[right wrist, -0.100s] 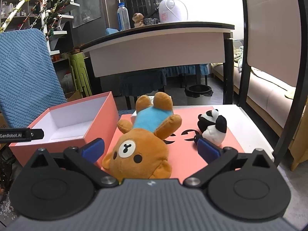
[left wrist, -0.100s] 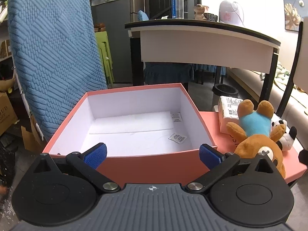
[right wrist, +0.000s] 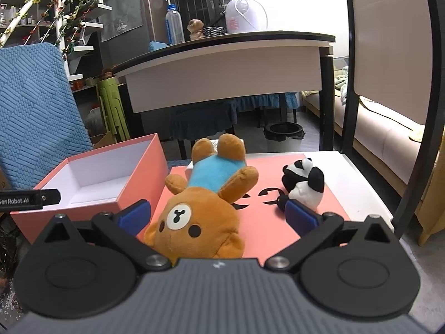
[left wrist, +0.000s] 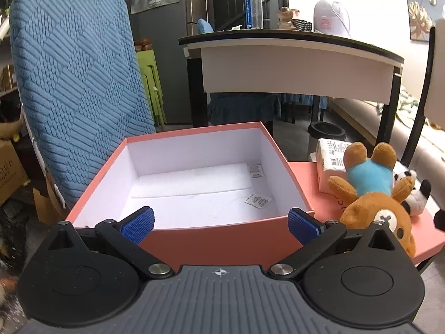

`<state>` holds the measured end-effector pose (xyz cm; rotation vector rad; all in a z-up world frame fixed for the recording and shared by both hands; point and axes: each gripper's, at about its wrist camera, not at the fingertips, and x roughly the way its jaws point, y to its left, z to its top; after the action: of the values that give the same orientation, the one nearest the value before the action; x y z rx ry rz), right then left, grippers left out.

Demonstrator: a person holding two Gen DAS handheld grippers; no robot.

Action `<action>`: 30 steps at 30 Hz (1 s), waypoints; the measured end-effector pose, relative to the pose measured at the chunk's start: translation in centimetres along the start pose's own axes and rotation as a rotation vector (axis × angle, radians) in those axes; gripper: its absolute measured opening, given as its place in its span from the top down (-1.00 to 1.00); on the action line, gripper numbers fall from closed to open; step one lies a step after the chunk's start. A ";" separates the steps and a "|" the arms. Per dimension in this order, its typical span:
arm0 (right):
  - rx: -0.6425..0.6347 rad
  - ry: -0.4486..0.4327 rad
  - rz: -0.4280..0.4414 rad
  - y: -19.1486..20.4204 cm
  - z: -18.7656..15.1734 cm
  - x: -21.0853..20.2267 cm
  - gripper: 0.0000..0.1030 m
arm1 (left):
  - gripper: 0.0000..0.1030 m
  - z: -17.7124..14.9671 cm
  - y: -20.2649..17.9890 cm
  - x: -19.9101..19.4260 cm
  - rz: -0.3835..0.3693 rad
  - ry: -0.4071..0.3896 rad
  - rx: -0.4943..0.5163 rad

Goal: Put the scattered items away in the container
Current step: 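Move the right gripper toward the brown teddy bear on the pink lid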

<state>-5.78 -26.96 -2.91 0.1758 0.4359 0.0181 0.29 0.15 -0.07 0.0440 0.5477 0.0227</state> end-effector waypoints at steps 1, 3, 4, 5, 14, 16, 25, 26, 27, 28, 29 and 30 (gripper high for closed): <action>-0.002 0.000 0.003 0.0 0.0 0.0 -1.00 | -1.00 0.1 0.1 0.2 0.004 0.001 0.005; -0.005 0.000 0.007 0.1 0.0 0.1 -1.00 | -1.00 0.0 -0.1 0.5 0.012 -0.005 0.035; -0.002 0.005 0.006 0.2 0.1 0.2 -1.00 | -1.00 0.1 0.3 0.6 0.008 -0.004 0.031; 0.005 0.013 0.007 0.1 0.2 0.4 -1.00 | -1.00 -0.2 -0.3 0.5 0.021 -0.012 0.050; 0.029 -0.031 -0.013 -0.4 0.0 0.2 -1.00 | -1.00 -0.2 -1.5 0.3 0.025 -0.047 0.062; 0.033 -0.034 -0.018 -0.6 0.0 0.3 -1.00 | -1.00 -0.1 -1.6 0.4 0.022 -0.051 0.061; 0.020 -0.036 -0.018 -0.6 -0.3 0.4 -1.00 | -1.00 -0.4 -1.8 0.2 0.000 -0.066 0.055; 0.021 -0.037 -0.018 -0.6 -0.4 0.4 -1.00 | -1.00 -0.4 -1.8 0.3 0.000 -0.059 0.055; 0.023 -0.038 -0.018 -0.6 -0.4 0.3 -1.00 | -1.00 -0.4 -1.7 0.4 -0.002 -0.046 0.052; 0.025 -0.037 -0.017 -0.7 -0.4 0.3 -1.00 | -1.00 -0.4 -1.7 0.6 -0.002 -0.032 0.050; 0.027 -0.038 -0.017 -0.7 -0.4 0.4 -1.00 | -1.00 -0.5 -1.7 0.7 0.000 -0.026 0.051; 0.028 -0.038 -0.018 -0.8 -0.5 0.3 -1.00 | -1.00 -0.5 -1.7 0.7 0.005 -0.024 0.051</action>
<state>-5.71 -27.65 -3.62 0.1995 0.3996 -0.0088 0.59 -1.51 -0.96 0.0952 0.5240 0.0134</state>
